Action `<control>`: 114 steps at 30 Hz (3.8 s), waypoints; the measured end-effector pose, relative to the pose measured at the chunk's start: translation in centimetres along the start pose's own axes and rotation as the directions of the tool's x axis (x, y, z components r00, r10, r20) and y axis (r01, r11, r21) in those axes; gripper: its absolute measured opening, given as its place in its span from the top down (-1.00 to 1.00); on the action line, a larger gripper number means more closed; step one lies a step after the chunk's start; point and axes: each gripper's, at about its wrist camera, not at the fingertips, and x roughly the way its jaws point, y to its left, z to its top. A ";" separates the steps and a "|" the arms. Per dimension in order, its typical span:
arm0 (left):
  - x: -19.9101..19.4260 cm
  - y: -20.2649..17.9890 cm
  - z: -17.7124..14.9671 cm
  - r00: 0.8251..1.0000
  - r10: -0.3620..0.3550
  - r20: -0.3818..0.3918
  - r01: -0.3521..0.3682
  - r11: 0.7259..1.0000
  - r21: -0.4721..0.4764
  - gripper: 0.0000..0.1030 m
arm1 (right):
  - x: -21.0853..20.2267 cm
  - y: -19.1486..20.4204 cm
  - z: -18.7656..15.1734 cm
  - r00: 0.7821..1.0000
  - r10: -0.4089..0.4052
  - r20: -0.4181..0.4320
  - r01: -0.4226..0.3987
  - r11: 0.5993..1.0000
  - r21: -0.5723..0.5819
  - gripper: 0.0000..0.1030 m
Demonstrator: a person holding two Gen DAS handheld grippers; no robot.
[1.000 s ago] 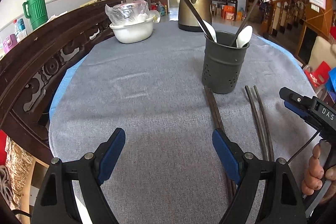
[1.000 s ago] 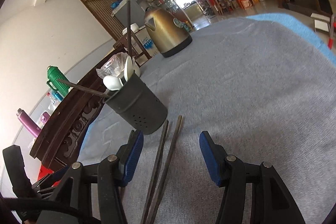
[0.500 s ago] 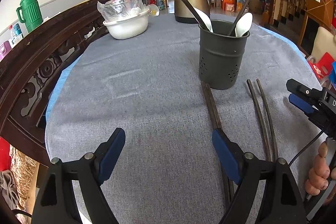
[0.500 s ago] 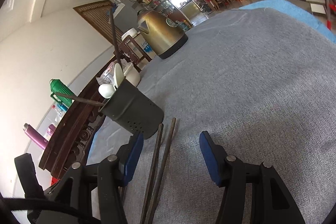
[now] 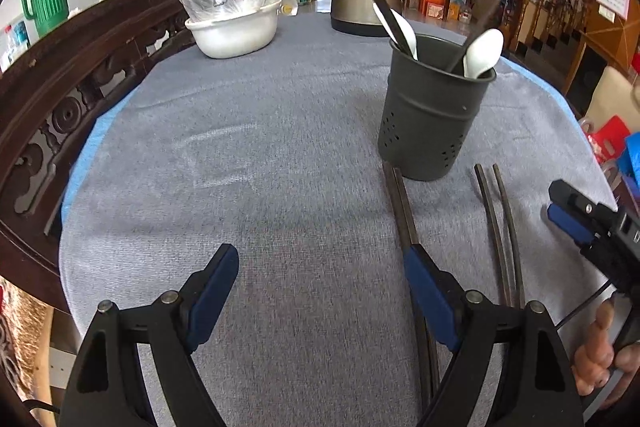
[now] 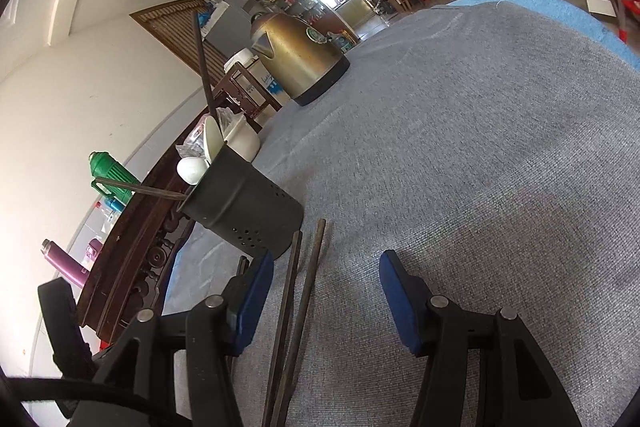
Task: Organize utensils
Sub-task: 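Move both grippers toward the dark chopsticks lying beside the grey cup, then close the left gripper on a dark chopstick while the right gripper grasps another chopstick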
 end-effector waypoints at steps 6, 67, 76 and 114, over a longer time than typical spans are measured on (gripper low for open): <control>1.2 0.1 0.8 0.998 -0.053 -0.038 0.053 0.998 -0.017 -0.65 | 0.2 -0.1 0.1 1.000 0.000 -0.003 0.000 1.000 0.004 -0.10; 8.3 1.9 4.9 0.988 -0.141 -0.069 0.140 0.990 -0.014 0.73 | 0.7 -0.4 -0.1 1.000 -0.004 -0.015 0.004 1.000 0.021 -0.09; 9.9 5.1 6.7 0.958 -0.260 -0.122 0.251 0.964 -0.089 0.63 | 0.8 -0.5 -0.1 1.000 -0.009 -0.018 0.010 1.000 0.019 -0.09; 11.5 8.3 9.5 0.884 -0.189 -0.428 0.173 0.982 -0.078 0.83 | 11.6 6.3 5.4 0.753 -0.487 -0.443 0.411 0.873 -0.261 0.76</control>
